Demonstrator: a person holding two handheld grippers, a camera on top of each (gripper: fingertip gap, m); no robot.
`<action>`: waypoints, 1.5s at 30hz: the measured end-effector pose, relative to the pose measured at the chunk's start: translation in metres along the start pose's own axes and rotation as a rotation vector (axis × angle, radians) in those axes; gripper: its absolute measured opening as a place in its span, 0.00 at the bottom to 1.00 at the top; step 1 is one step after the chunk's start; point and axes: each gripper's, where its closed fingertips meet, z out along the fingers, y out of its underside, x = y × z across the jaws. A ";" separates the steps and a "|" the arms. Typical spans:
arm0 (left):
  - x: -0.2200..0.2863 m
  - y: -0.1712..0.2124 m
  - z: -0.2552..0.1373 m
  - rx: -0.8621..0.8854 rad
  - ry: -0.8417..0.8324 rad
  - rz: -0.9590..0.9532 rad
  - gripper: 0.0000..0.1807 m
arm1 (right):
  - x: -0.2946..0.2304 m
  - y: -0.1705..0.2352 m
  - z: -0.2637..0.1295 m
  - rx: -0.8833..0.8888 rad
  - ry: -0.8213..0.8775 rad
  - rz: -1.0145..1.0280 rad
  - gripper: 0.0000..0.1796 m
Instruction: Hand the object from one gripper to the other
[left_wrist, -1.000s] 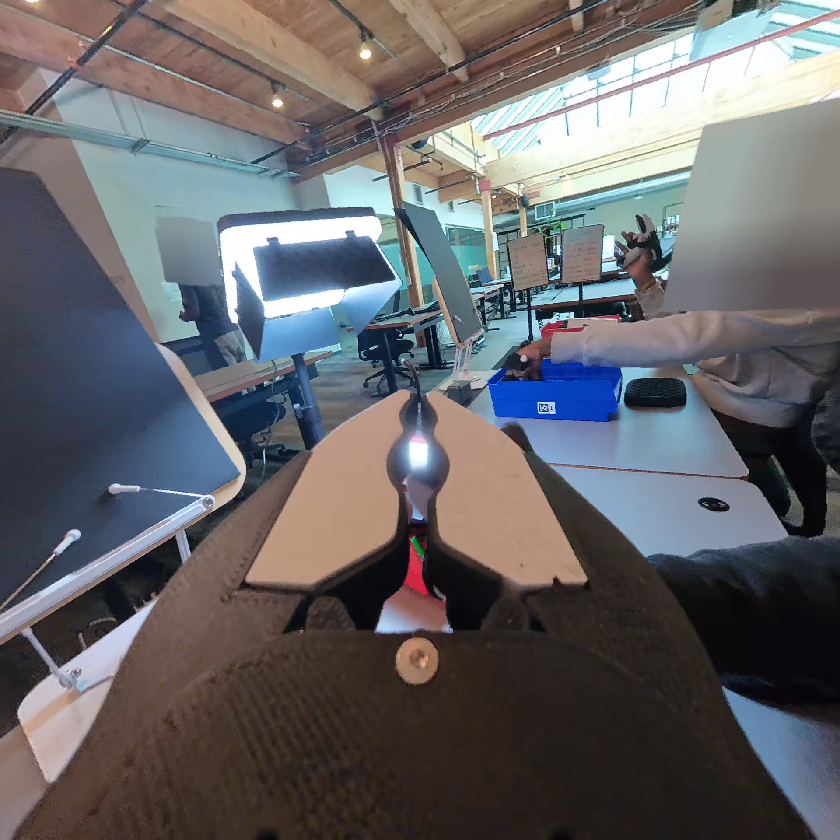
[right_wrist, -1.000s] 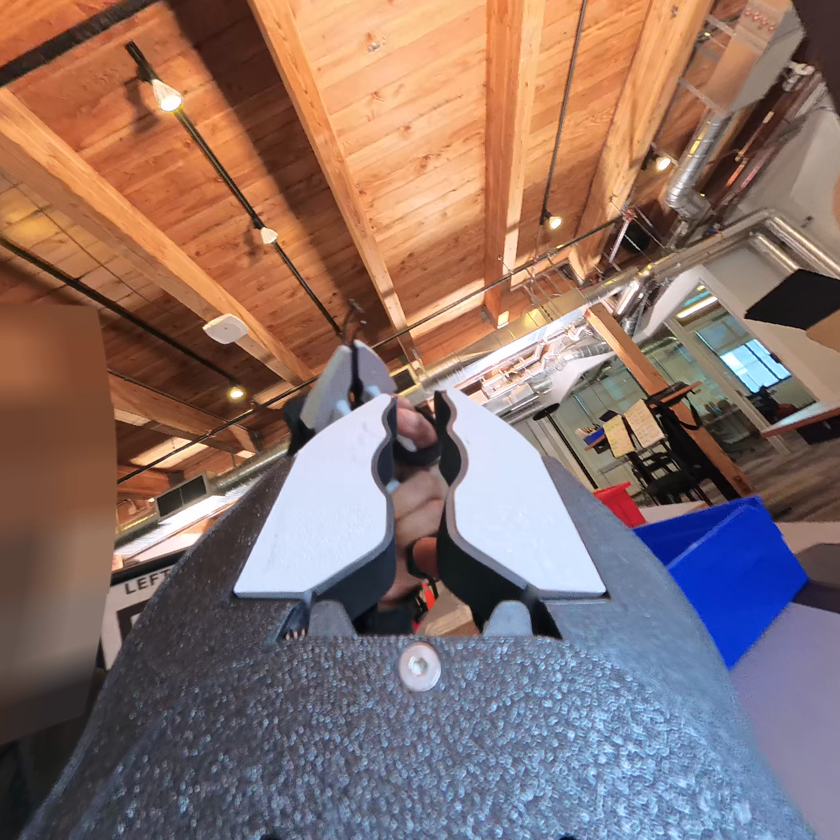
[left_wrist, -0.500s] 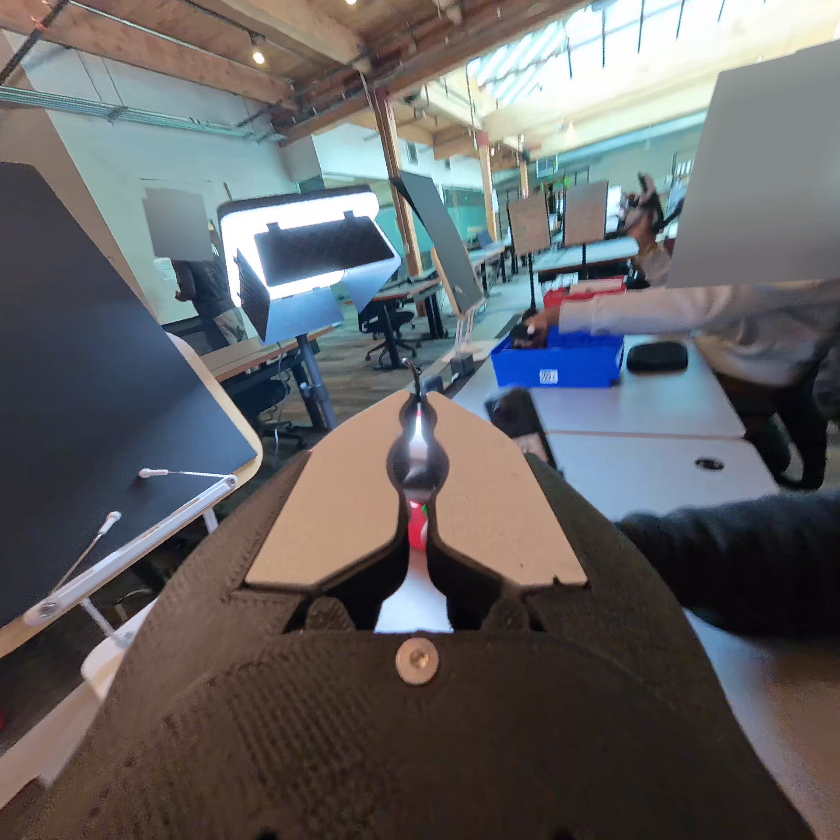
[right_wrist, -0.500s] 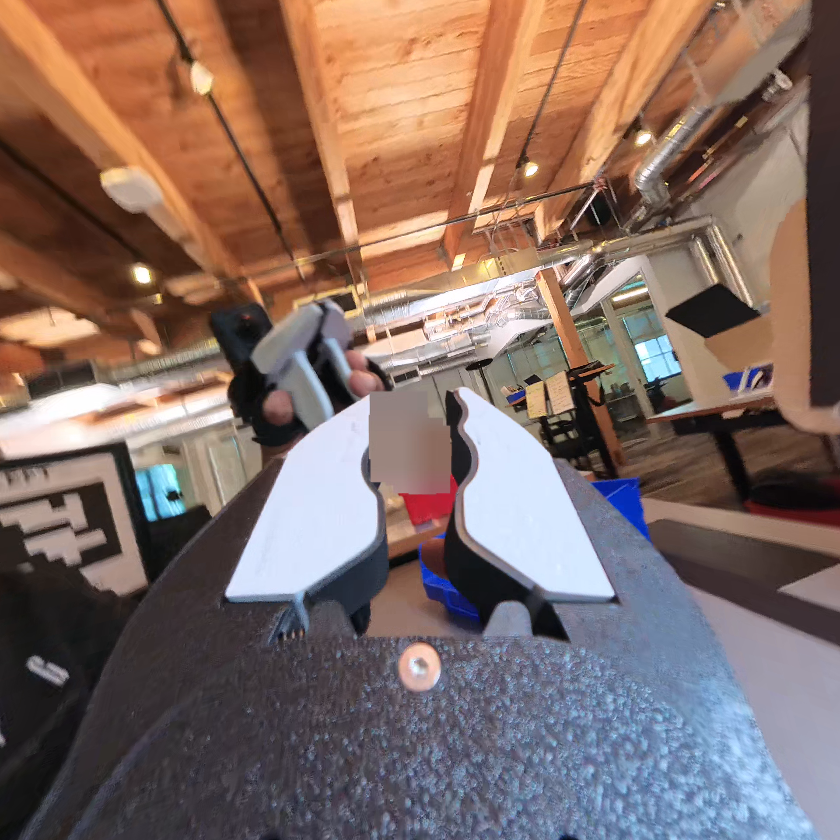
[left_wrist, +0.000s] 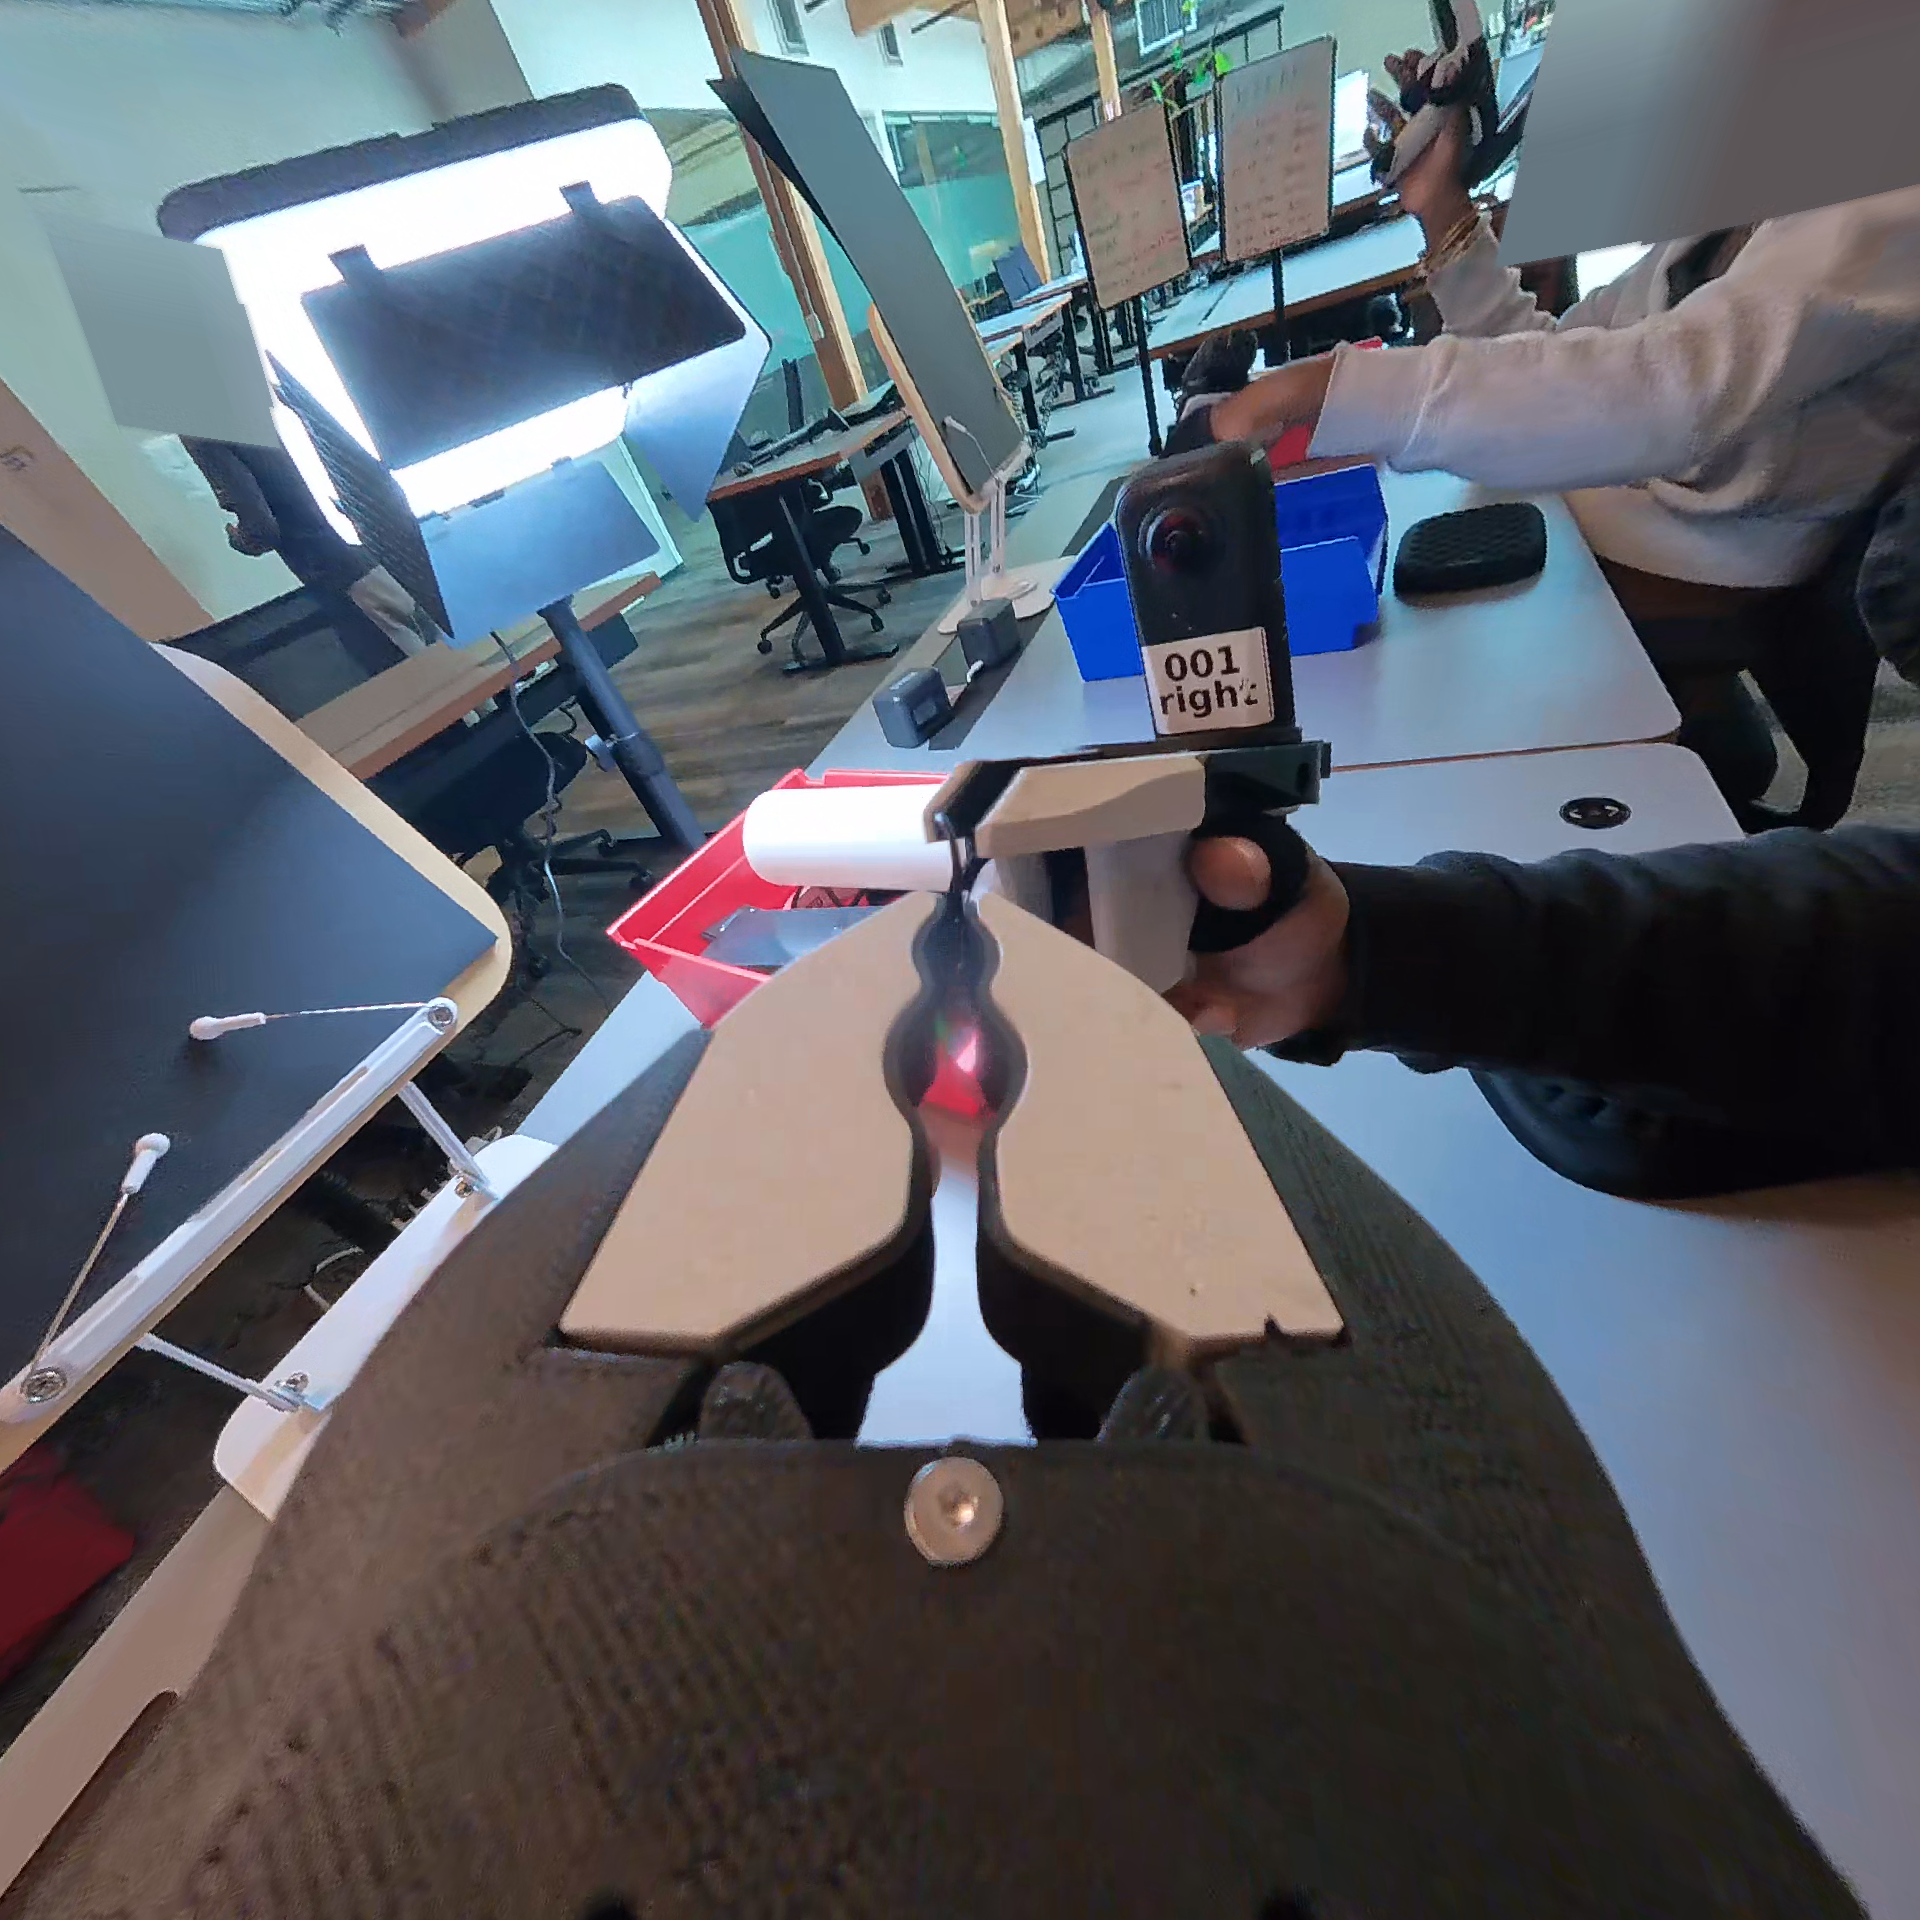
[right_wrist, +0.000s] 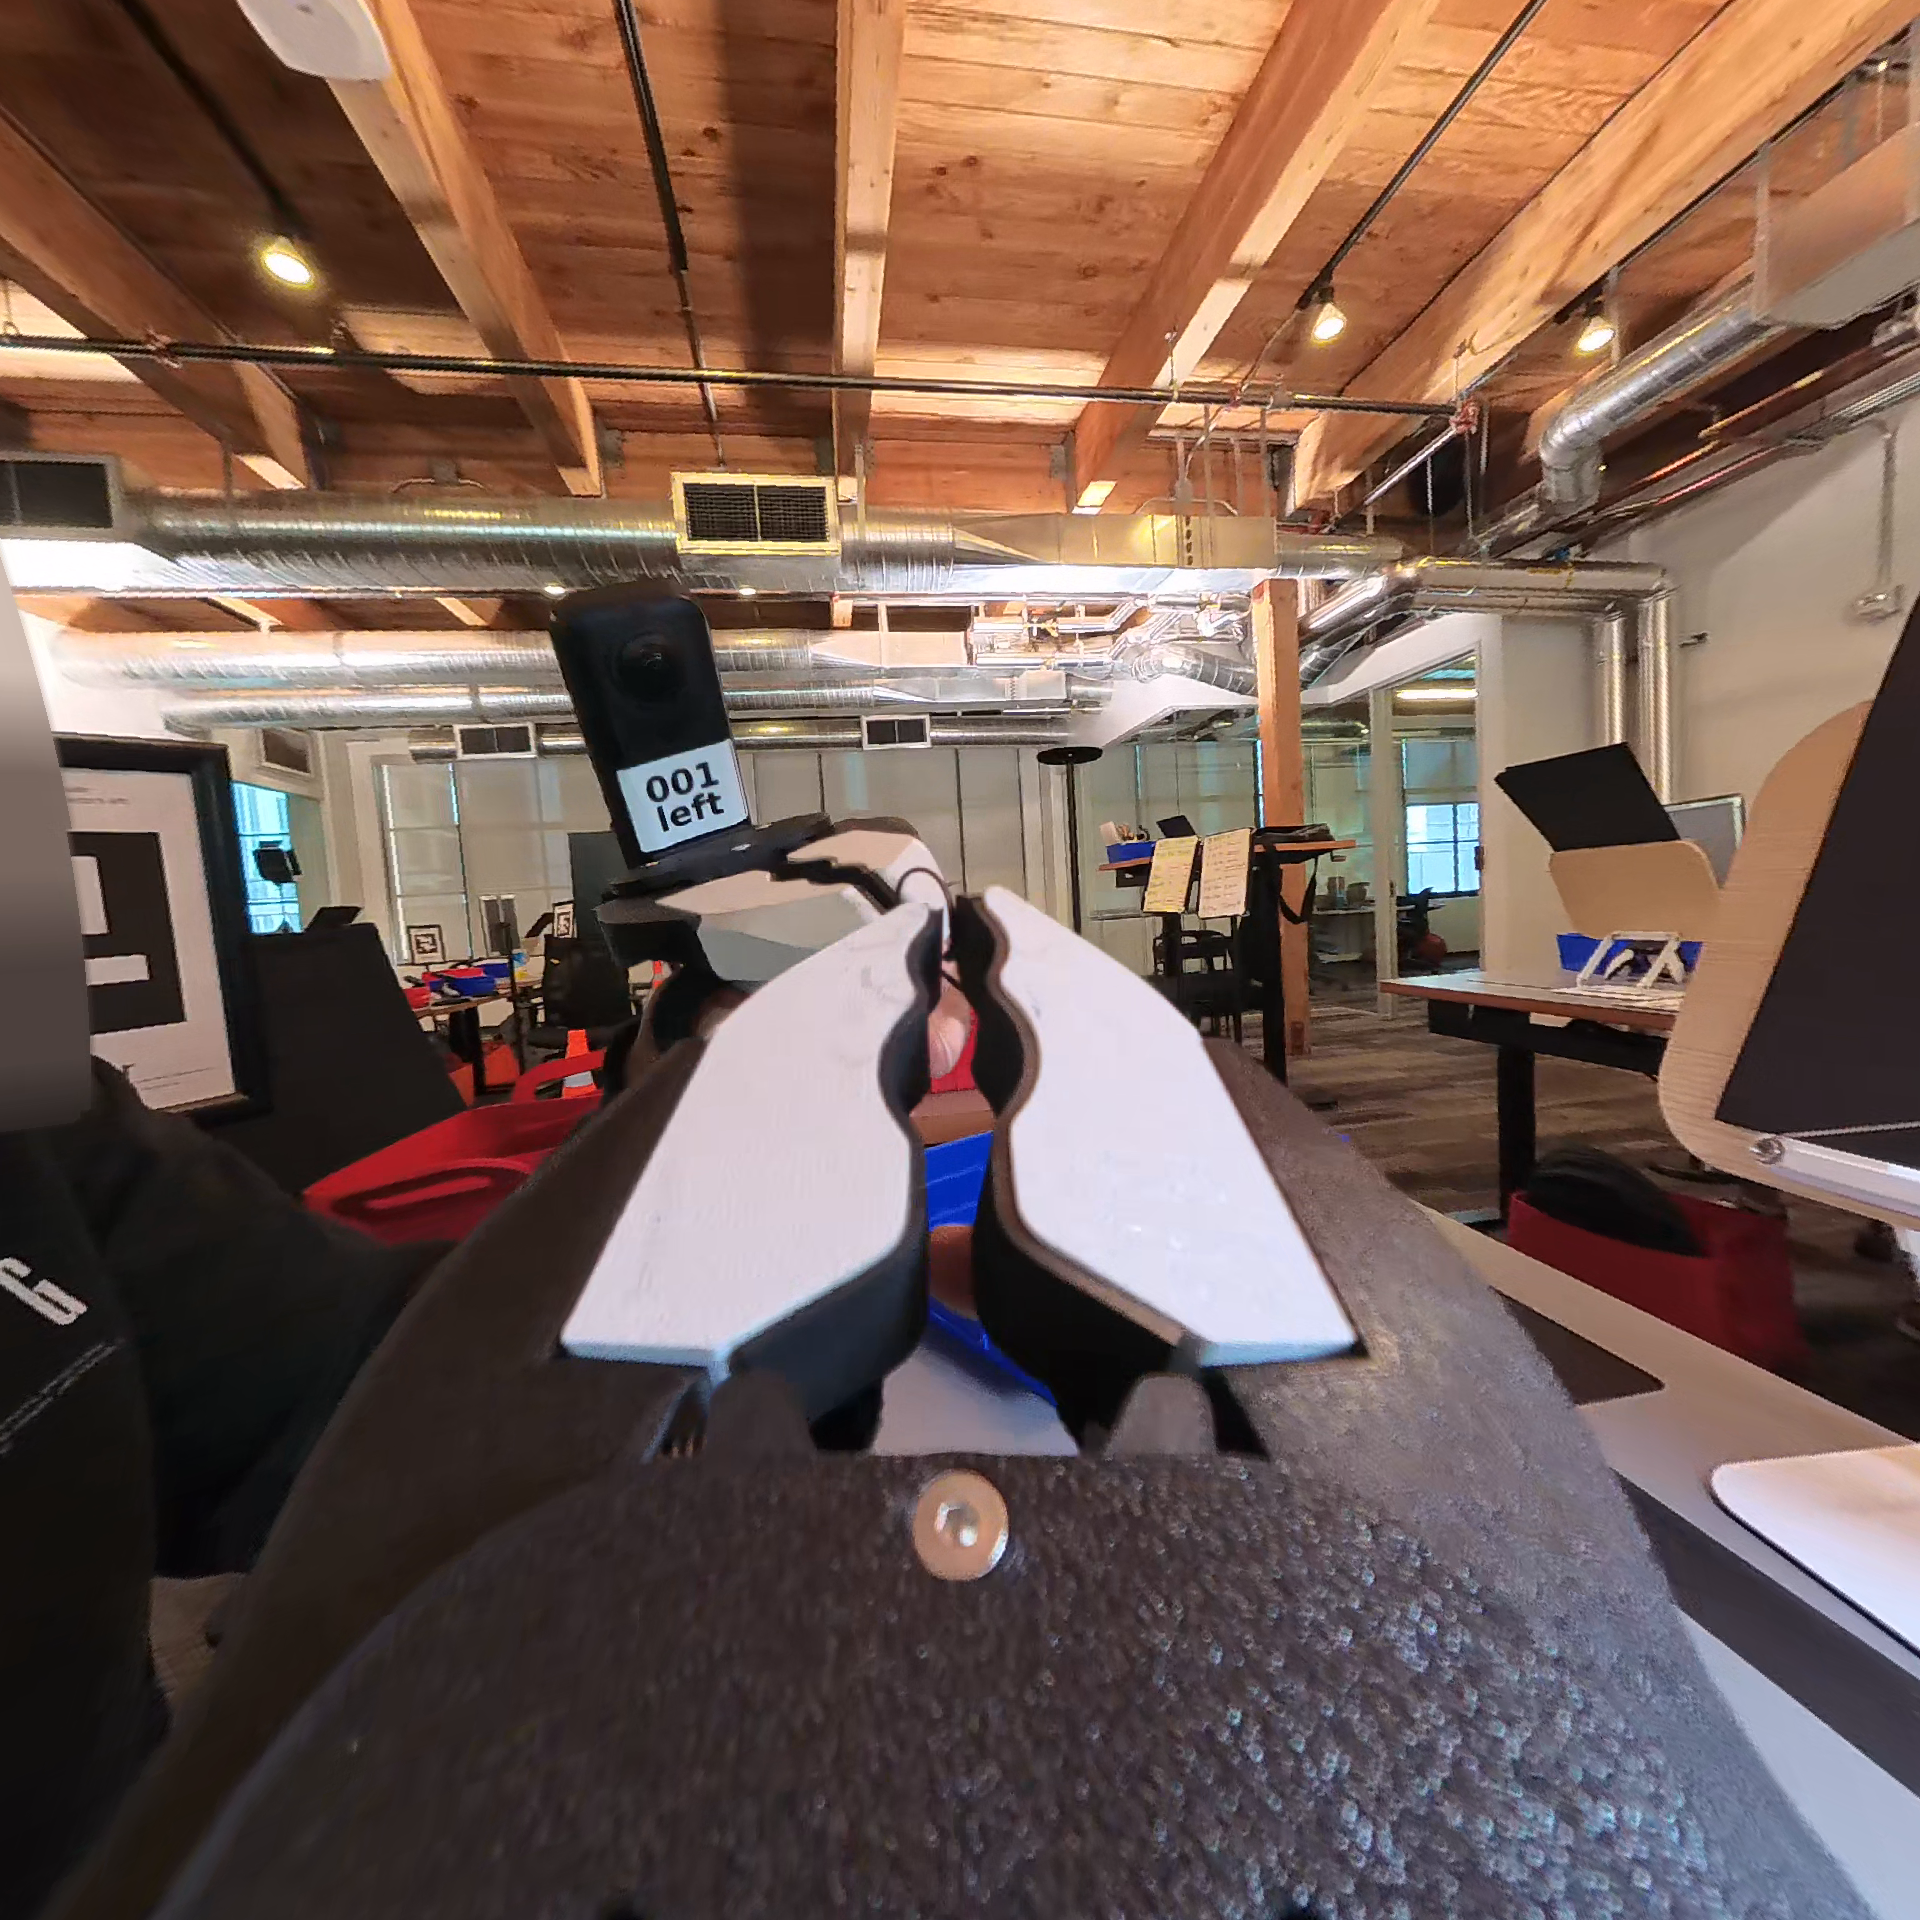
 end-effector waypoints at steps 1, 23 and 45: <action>0.000 0.000 0.000 0.002 0.004 -0.003 0.00 | 0.000 0.001 0.000 -0.010 0.004 -0.003 0.01; 0.002 -0.022 -0.002 0.264 0.018 -0.064 0.01 | -0.009 -0.017 0.003 0.089 -0.040 0.074 0.01; -0.017 -0.001 -0.016 0.104 0.025 -0.088 0.00 | 0.009 0.008 -0.003 -0.226 0.081 -0.143 0.08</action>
